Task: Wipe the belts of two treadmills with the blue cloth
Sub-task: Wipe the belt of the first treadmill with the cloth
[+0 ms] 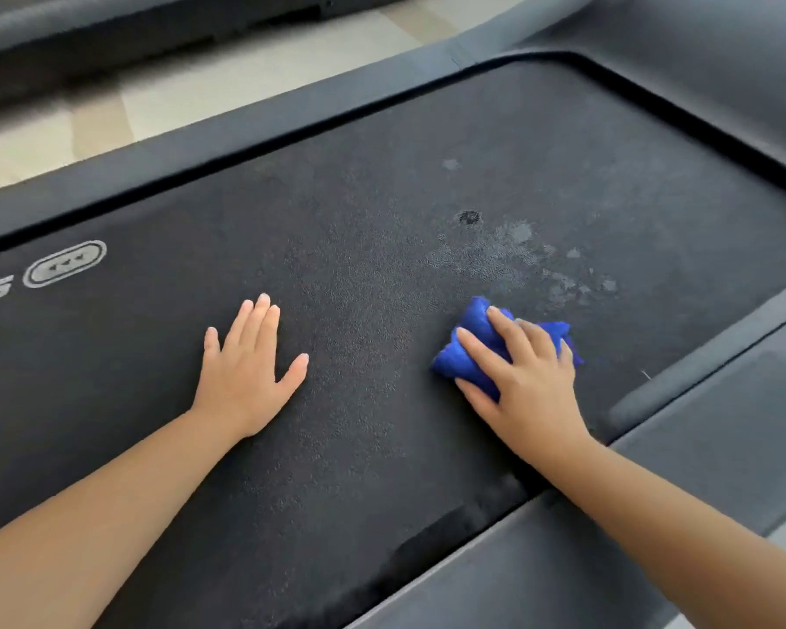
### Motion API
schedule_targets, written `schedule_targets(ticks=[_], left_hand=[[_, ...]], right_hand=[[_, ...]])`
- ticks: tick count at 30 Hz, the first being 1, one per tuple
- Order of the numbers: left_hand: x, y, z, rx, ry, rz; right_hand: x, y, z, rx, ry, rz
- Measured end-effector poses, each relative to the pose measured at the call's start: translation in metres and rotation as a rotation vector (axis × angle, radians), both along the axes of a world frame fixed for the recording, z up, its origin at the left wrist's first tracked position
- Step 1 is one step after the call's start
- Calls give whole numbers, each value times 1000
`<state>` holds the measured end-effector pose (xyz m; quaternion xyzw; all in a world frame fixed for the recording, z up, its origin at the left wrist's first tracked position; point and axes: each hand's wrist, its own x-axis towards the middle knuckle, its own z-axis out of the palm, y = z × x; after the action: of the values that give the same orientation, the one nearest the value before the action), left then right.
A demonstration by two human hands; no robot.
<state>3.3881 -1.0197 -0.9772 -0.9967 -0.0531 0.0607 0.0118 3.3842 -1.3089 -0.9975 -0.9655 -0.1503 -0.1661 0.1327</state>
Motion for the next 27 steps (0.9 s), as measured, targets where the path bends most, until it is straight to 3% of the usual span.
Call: schedule_targets(ticks=[3, 8, 13, 17, 23, 27], left_hand=[[10, -77, 0, -16, 12, 138], [11, -138, -10, -103, -60, 77], [10, -134, -9, -117, -72, 90], [11, -139, -10, -112, -73, 130], [12, -146, -7, -120, -47, 202], [11, -147, -5, -111, -37, 215]], right_hand=[[-12, 2, 0, -11, -10, 119], [19, -45, -1, -16, -47, 240], [86, -140, -3, -16, -8, -12], [97, -143, -4, 36, -30, -162], [36, -84, 0, -25, -65, 157], [54, -109, 4, -71, -8, 258]])
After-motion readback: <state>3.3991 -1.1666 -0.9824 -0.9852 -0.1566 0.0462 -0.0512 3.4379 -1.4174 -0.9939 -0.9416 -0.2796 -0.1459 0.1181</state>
